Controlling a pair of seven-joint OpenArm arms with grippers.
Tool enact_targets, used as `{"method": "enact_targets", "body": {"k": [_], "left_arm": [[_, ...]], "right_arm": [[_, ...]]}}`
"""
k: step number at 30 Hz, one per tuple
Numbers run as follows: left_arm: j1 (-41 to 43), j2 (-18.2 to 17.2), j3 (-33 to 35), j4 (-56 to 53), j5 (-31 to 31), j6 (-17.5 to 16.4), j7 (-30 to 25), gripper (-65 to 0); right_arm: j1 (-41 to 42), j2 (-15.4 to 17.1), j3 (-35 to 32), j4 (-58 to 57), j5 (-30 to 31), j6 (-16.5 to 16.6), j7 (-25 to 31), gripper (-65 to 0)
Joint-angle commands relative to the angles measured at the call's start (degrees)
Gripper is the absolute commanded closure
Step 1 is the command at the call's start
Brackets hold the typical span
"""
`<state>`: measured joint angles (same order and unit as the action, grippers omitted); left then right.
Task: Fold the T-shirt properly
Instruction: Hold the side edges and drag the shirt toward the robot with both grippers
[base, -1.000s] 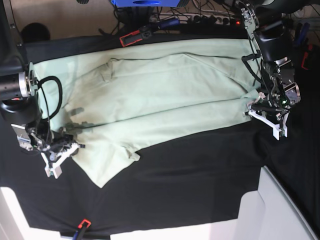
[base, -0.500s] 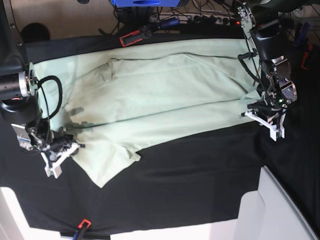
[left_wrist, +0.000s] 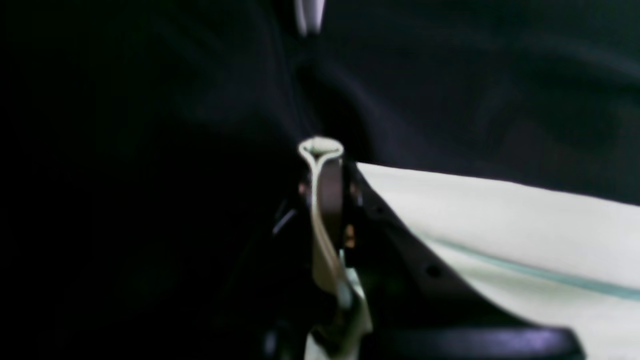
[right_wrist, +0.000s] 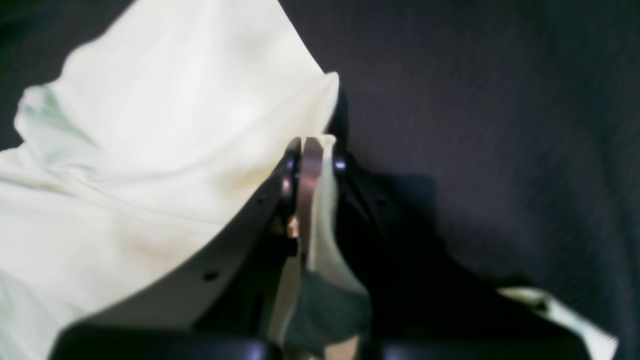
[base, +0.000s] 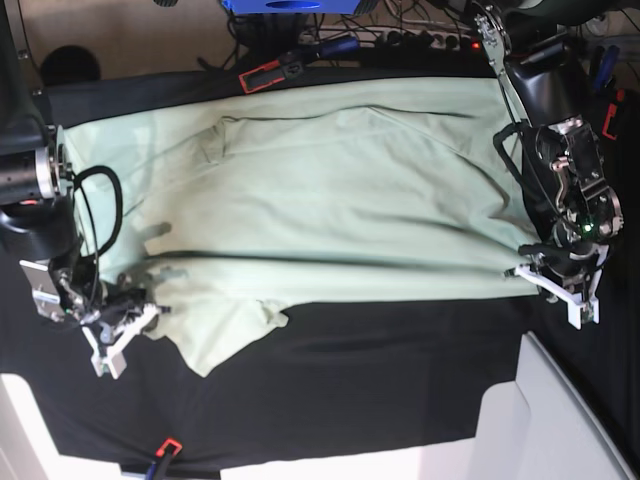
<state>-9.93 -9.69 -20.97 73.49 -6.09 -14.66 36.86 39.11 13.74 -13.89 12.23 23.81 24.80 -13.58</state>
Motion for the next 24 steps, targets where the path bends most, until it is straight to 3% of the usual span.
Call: {"method": "enact_targets", "body": {"k": [1,24], "left_arm": [[-1.36,-0.72,-0.08,1.10,0.07,0.37,-1.30,0.0],[-3.91,-0.72,-0.17,1.54,0.07,0.37,-1.39,0.0]], "right_arm": [[2.60,0.64,0.04,0.91,0.49,0.21,1.23,0.0],[2.51,4.86,0.04,8.83,0.23,0.21,1.14,0.0]]}}
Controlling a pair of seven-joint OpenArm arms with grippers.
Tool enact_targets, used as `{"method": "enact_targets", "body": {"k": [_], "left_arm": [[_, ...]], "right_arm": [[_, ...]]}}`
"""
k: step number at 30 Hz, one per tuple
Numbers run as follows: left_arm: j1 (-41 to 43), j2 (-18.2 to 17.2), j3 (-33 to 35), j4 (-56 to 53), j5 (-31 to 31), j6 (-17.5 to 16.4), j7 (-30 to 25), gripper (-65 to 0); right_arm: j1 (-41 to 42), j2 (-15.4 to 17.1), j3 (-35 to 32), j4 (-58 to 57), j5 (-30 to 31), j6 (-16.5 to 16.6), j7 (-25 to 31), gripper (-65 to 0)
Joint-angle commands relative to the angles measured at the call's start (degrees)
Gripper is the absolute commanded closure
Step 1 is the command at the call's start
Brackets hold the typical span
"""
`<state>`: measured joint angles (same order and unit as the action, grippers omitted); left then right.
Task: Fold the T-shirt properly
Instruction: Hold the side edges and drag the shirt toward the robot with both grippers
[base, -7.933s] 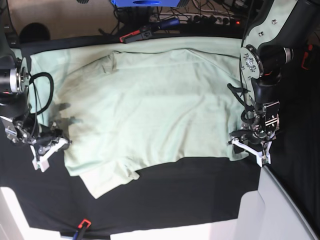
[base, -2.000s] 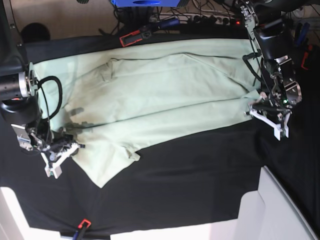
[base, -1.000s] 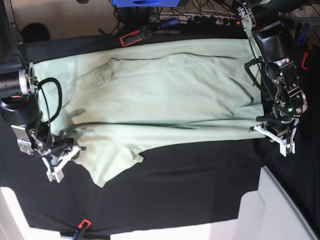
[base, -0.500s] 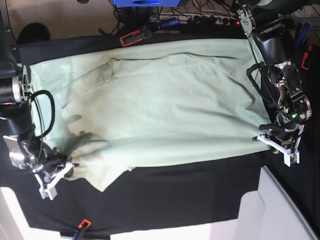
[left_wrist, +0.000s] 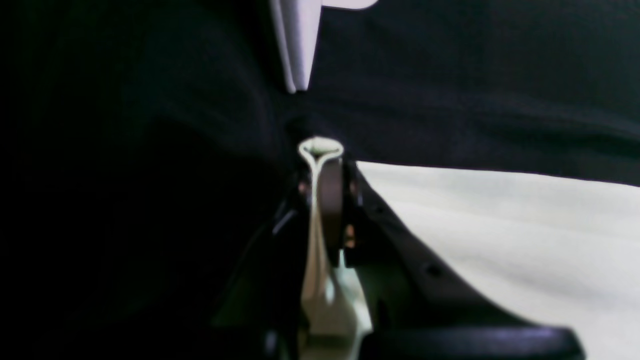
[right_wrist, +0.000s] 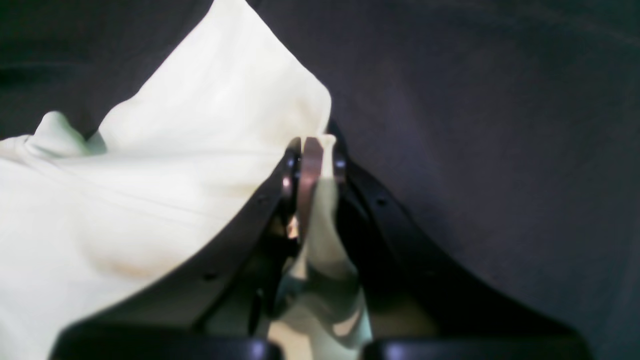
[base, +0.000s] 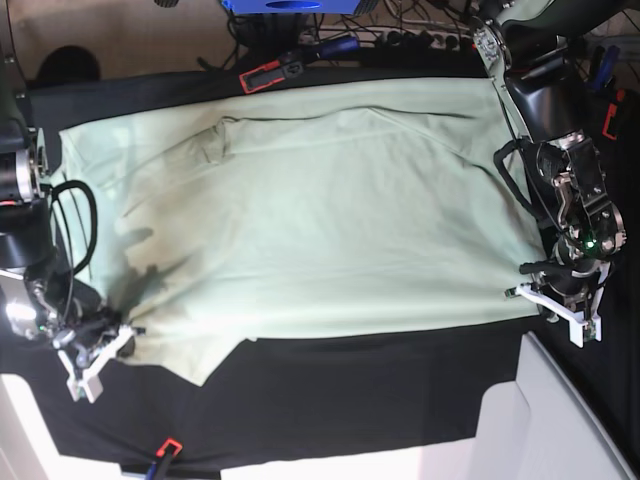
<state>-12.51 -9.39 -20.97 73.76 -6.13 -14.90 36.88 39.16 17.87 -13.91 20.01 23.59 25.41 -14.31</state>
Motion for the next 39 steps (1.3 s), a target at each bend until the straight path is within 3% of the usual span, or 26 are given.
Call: {"method": "enact_targets", "body": {"k": [1,21,39], "left_arm": [[-1.33,-1.03,-0.17,1.28,0.11,0.61,-1.41,0.0],[2.71,0.11,0.00,6.55,0.11,0.61,-1.41,0.0],[3.94,-0.06,-0.43,6.55,0.20,0.61,-1.41,0.0]], "right_arm": [[2.21,0.81,0.07,1.66,0.45,-0.40,1.87,0.0],[-1.05,2.92,0.07,4.56,0.63,-0.31,1.87,0.0],[-3.24,2.57,0.15,7.81,0.71,-0.31,1.95,0.0]]}}
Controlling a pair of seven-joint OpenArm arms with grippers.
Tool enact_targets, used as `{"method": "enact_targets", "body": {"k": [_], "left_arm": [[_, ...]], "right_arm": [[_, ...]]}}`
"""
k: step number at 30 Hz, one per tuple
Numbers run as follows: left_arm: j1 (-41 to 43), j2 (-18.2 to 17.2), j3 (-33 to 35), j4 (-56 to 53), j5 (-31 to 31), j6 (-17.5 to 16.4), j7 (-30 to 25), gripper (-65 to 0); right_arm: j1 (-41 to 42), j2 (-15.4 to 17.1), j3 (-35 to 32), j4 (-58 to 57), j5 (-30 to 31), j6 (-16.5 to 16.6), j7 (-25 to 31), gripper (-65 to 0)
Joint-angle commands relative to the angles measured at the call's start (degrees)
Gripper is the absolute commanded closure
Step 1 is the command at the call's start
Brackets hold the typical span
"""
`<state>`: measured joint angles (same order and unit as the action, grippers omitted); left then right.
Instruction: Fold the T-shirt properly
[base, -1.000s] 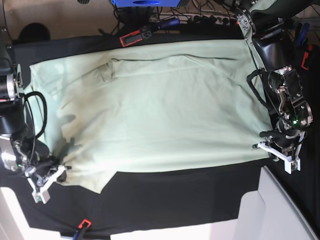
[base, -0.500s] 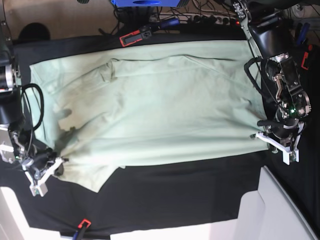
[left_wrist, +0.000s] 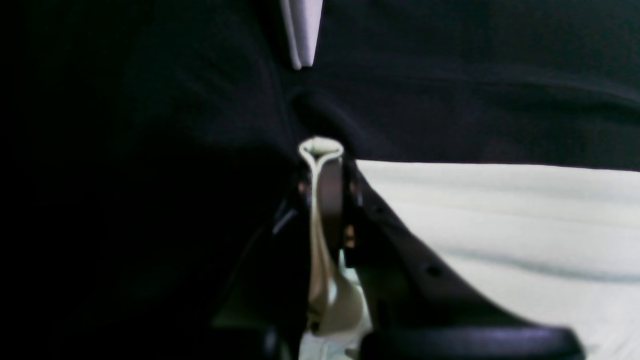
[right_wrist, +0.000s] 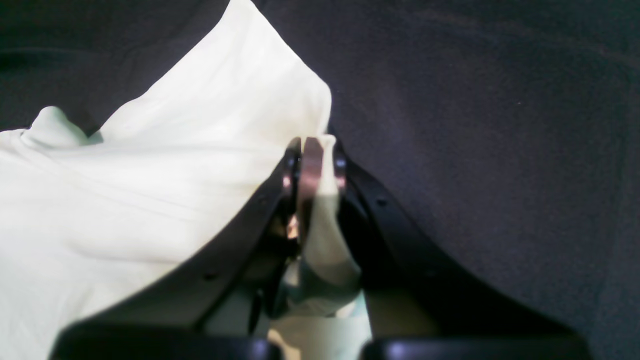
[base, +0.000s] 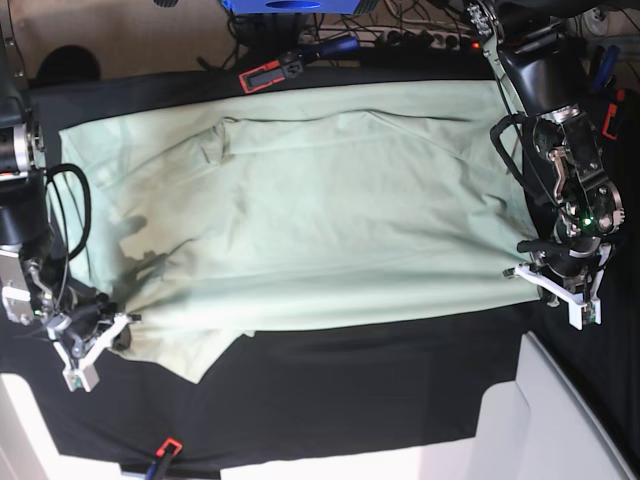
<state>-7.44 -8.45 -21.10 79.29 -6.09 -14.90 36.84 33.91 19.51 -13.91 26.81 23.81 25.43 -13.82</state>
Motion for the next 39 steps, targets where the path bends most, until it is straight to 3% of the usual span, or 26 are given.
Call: {"method": "enact_targets", "body": {"k": [1,9,12,20,28,30,35,39], "left_arm": [[-1.13,-1.00,-0.39,1.02,0.15,0.61,-1.37,0.0],[-1.13,-0.91,0.05,1.02,0.07,0.61,-1.37,0.0],[-1.13,-0.91,0.05,1.02,0.07,0.61,-1.37,0.0],[-1.13,-0.83,0.14,1.29,0.07,0.61,-1.37,0.0],[-1.13,-0.83,0.14,1.02,0.07,0.61,-1.37,0.0],[-1.13,-0.91,0.14,0.93,0.07,0.61,-1.37,0.0],[-1.13,-0.91,0.14,0.93,0.15,0.61,-1.37,0.0],[-1.13,-0.91,0.14,0.93,0.15,0.61,-1.37,0.0]], "right_arm": [[2.00,0.93,0.15,1.02,0.49,-0.33,1.47,0.0],[2.09,0.76,0.15,0.58,0.32,-0.51,1.38,-3.8],[2.09,0.14,-0.02,0.49,0.23,-0.51,1.38,0.0],[3.67,-2.67,-0.11,-6.81,0.23,-0.60,1.30,0.0],[3.76,-3.20,0.07,-7.86,0.23,-0.60,1.30,0.0],[3.85,-3.20,0.07,-7.86,0.23,-0.60,1.30,-3.6],[3.85,-3.02,0.07,-7.86,0.32,-0.60,0.77,-19.6],[3.85,-2.94,0.07,-7.86,0.32,-0.60,0.51,-20.3]]}}
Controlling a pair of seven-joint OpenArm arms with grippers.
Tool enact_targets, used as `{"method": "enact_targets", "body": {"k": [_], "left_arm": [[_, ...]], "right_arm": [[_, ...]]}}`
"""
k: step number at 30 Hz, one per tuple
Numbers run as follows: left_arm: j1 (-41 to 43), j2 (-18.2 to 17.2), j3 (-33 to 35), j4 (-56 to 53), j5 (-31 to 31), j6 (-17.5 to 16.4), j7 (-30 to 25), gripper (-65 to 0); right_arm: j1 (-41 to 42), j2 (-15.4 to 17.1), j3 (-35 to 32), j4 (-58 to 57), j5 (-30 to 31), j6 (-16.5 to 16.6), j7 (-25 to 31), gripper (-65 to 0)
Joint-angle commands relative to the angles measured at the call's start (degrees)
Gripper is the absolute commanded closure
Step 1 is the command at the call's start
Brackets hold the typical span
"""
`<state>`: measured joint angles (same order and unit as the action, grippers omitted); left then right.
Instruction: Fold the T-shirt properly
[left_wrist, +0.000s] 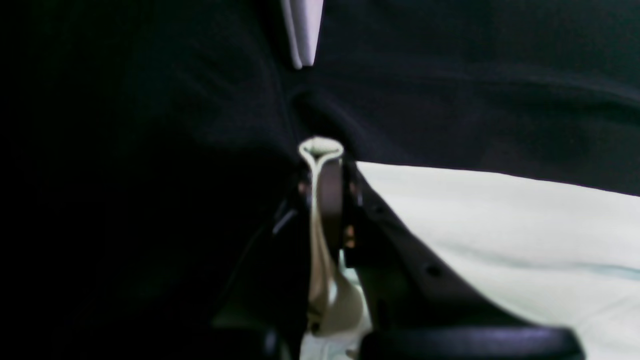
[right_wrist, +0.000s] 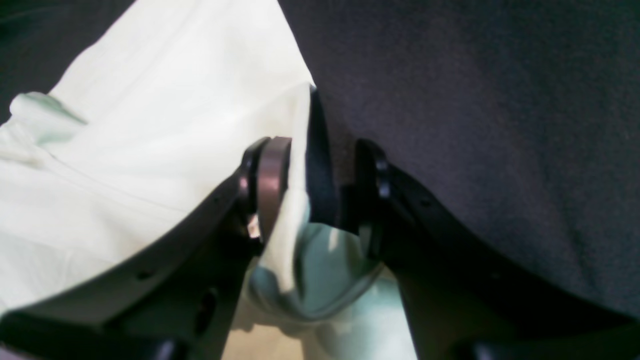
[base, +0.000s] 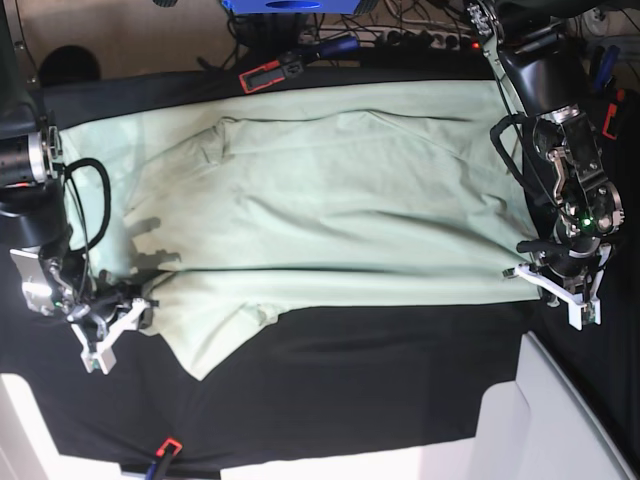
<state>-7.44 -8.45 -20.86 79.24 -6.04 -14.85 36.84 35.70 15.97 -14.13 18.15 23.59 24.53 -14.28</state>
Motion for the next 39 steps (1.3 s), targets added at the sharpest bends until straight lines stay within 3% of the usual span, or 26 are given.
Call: {"method": "enact_targets", "body": {"k": [1,6,10,14,17,21,33,35,37,39], "left_arm": [[-1.13,-0.91,-0.10,0.98,0.11,0.57,-1.37,0.0],[-1.13,-0.91,-0.10,0.89,0.37,0.57,-1.37,0.0],[-1.13,-0.91,-0.10,0.89,0.46,0.57,-1.37,0.0],[-1.13,-0.91,-0.10,0.89,0.46,0.57,-1.37,0.0],[-1.13,-0.91,-0.10,0.89,0.46,0.57,-1.37,0.0],[-1.13,-0.91,-0.10,0.89,0.46,0.48,-1.37,0.0],[-1.13,-0.91,-0.10,0.89,0.11,0.48,-1.37,0.0],[-1.13,-0.91,-0.10,0.89,0.11,0.48,-1.37,0.0],[-1.13,-0.91,-0.10,0.89,0.11,0.48,-1.37,0.0],[-1.13,-0.91,-0.10,0.89,0.11,0.48,-1.37,0.0]], "right_arm": [[2.14,0.60,0.20,0.79,0.45,0.30,0.96,-20.3],[3.02,0.69,-0.16,0.79,0.36,0.21,-2.73,-20.5],[4.25,0.69,-0.42,0.79,0.27,-2.95,-4.75,-20.5],[5.31,0.52,-6.05,0.79,-1.48,-3.92,-5.19,-20.5],[6.01,0.25,-6.57,0.44,-2.45,-4.36,-5.19,-20.7],[6.10,0.25,-6.92,0.70,-2.54,-8.58,-7.47,-20.9],[6.98,-0.98,-6.75,0.53,-8.43,-8.67,-11.34,-20.2],[6.89,-0.98,-6.75,0.44,-8.43,-8.67,-11.34,-13.8],[6.89,-0.98,-6.75,0.44,-8.43,-8.67,-11.34,0.0],[6.89,-0.98,-6.57,0.70,-8.43,-8.93,-11.69,-2.8]]}}
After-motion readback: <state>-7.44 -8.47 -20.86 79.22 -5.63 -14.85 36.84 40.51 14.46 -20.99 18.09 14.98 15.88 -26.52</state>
